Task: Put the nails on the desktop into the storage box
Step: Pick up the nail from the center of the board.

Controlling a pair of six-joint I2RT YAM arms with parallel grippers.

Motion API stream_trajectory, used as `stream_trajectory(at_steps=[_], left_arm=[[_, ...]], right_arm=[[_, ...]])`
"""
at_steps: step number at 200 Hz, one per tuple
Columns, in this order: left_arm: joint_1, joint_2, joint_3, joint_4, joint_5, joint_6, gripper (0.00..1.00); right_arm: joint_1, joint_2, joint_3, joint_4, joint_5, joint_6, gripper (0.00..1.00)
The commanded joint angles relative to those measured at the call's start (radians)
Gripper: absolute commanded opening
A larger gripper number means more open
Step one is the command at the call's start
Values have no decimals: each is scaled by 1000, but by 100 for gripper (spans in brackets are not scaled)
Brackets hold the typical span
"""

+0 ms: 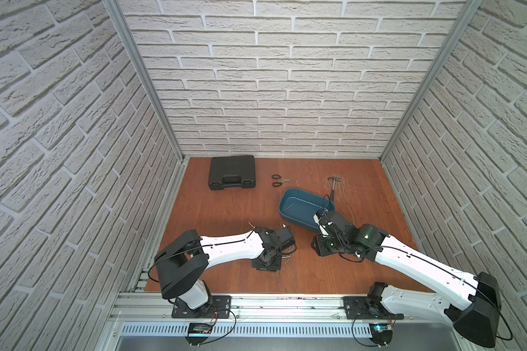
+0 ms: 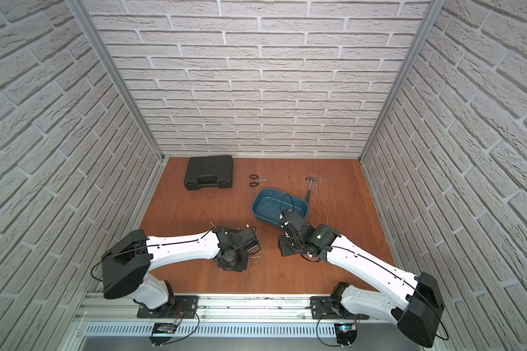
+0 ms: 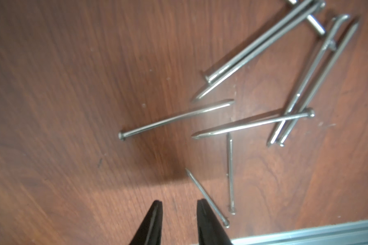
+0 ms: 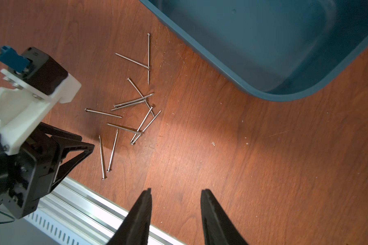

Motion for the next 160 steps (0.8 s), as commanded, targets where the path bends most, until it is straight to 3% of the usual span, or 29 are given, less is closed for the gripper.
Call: stream_trajectory(at_steps=[1,105,160], left_arm=[[-15,25,33,-3,18,-1,32],[-33,89,15,49,53,-43,32],[-44,103,-51,105,68,-76,18]], right_arm=[[12,-29,-18,11,13,18,42],[13,-61,-25,-14,24,13,42],[13,-89,-28,-33,50,16,42]])
